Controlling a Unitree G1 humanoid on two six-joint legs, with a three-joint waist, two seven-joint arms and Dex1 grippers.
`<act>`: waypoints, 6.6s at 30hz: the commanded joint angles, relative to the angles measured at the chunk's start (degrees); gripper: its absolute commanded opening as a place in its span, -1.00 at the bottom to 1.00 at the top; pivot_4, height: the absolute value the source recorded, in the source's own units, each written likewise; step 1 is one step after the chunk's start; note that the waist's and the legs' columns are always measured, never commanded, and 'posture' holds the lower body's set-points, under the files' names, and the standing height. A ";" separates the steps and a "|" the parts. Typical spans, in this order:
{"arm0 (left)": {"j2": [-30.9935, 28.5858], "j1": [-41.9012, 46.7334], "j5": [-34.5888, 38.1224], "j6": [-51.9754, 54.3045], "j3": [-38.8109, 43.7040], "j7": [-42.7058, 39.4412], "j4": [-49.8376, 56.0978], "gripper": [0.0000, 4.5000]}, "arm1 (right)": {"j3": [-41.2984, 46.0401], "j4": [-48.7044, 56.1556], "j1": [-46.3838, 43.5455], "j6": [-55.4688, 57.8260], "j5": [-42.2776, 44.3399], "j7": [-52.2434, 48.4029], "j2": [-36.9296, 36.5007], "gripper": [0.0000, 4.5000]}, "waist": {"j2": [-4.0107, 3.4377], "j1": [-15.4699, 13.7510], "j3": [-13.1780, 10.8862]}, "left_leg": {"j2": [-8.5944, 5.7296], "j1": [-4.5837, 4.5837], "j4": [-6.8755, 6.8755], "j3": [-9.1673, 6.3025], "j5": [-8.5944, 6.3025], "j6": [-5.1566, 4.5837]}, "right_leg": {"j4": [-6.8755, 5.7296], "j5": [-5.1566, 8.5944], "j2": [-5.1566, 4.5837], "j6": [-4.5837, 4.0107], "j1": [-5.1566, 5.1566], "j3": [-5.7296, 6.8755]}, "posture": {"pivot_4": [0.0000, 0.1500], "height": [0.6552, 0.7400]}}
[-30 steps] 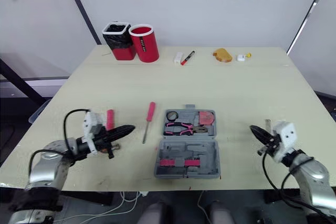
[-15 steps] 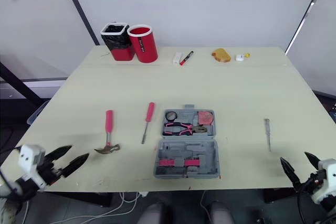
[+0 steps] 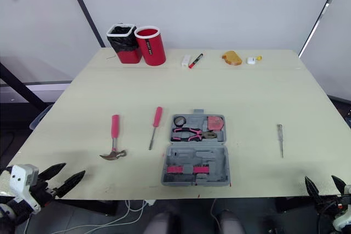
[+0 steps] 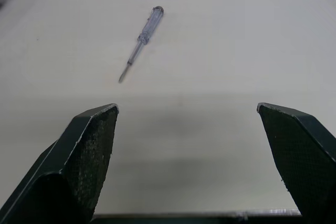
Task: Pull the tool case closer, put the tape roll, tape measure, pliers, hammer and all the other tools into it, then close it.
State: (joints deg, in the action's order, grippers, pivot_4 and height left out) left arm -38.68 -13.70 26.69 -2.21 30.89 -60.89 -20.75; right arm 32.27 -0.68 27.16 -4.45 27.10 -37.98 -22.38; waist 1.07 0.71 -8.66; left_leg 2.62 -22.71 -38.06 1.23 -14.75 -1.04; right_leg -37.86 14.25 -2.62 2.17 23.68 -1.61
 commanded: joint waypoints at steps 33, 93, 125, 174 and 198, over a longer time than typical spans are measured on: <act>-6.24 31.75 6.73 20.35 -29.23 -19.55 32.14 1.00 | -13.82 -15.86 -34.54 18.55 -9.30 18.95 1.45 0.88 | -0.05 0.29 -0.16 | -0.33 -0.13 -0.02 0.08 0.02 -0.04 | -0.04 -0.26 0.77 0.01 -0.03 0.05 | 1.00 1.00; -12.07 26.78 4.86 8.93 -22.86 -28.20 20.38 1.00 | -67.94 16.26 -66.10 51.25 -21.23 -11.95 -11.63 -0.99 | 0.03 0.04 -0.49 | -0.27 -0.56 -0.22 -0.06 0.02 -0.03 | -0.09 -0.27 0.80 0.00 0.32 0.24 | 1.00 1.00; -12.56 28.42 3.78 7.03 -24.17 -29.02 14.94 1.00 | -71.14 6.53 -65.15 41.18 -32.09 -12.88 -3.18 0.14 | 0.04 0.10 -0.49 | -0.27 -1.04 -0.33 -0.13 0.03 -0.03 | -0.19 -0.30 0.80 0.00 0.77 0.35 | 1.00 1.00; -7.60 20.09 6.22 8.94 -15.13 -17.42 13.62 1.00 | -32.99 11.33 -37.67 19.95 -13.30 -7.51 -1.81 -0.95 | 0.16 -0.03 -0.40 | -0.28 -0.99 -0.36 -0.12 0.04 -0.03 | -0.32 -0.31 0.78 0.00 0.75 0.31 | 1.00 1.00; 0.08 3.18 4.16 -2.57 3.56 -0.40 -6.75 1.00 | 0.60 0.12 -1.69 -0.88 1.65 -7.00 0.79 0.98 | 0.26 -0.04 -0.25 | -0.09 0.01 -0.18 0.05 0.02 -0.03 | -0.14 -0.14 0.65 -0.20 -0.15 0.18 | 1.00 1.00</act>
State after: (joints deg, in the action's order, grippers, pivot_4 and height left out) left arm -38.44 -9.97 30.53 -3.37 32.38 -61.58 -27.06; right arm 30.64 -0.24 24.41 -3.23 27.69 -44.20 -21.47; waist 1.33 0.67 -8.91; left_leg 2.53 -22.71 -38.24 1.29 -14.73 -1.07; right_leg -38.00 14.10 -1.98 1.97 23.53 -1.44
